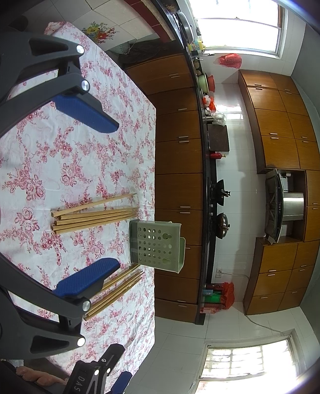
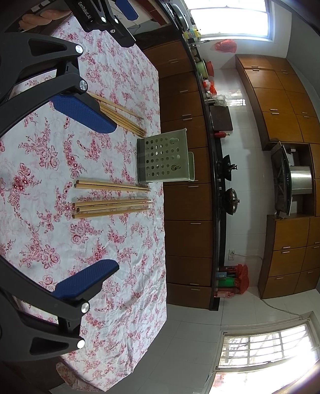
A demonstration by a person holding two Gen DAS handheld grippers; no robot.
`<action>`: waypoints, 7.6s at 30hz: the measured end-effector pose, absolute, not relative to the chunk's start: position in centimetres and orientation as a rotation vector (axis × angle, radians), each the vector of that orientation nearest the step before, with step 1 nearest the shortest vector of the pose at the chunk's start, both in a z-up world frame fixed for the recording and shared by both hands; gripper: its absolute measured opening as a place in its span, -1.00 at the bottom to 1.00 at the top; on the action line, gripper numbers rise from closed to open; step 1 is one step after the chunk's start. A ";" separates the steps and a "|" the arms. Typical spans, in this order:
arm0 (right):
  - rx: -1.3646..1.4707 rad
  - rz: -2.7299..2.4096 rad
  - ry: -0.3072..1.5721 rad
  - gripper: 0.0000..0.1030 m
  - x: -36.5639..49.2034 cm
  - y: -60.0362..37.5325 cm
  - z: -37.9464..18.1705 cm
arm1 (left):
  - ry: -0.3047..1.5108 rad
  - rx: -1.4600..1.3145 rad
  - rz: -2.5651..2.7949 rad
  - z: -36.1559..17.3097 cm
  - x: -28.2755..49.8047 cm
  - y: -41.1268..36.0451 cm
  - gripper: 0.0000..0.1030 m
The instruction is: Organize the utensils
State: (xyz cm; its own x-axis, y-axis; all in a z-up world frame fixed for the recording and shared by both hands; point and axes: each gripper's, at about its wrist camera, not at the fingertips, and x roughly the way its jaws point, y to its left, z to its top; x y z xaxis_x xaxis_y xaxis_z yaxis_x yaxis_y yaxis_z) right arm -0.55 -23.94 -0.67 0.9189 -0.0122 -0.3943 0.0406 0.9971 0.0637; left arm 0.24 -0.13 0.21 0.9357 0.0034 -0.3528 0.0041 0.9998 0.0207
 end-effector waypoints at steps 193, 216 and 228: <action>0.109 0.020 0.892 -0.83 16.3 -29.6 -9.7 | 0.908 -0.009 -0.189 -10.2 17.4 0.2 -0.82; 0.103 -0.051 0.846 -0.83 18.1 -31.3 -10.1 | 0.895 -0.187 -0.091 -10.0 20.4 7.3 -0.81; 0.105 -0.049 0.845 -0.83 18.1 -31.4 -10.1 | 0.892 -0.221 -0.104 -10.1 20.5 7.4 -0.80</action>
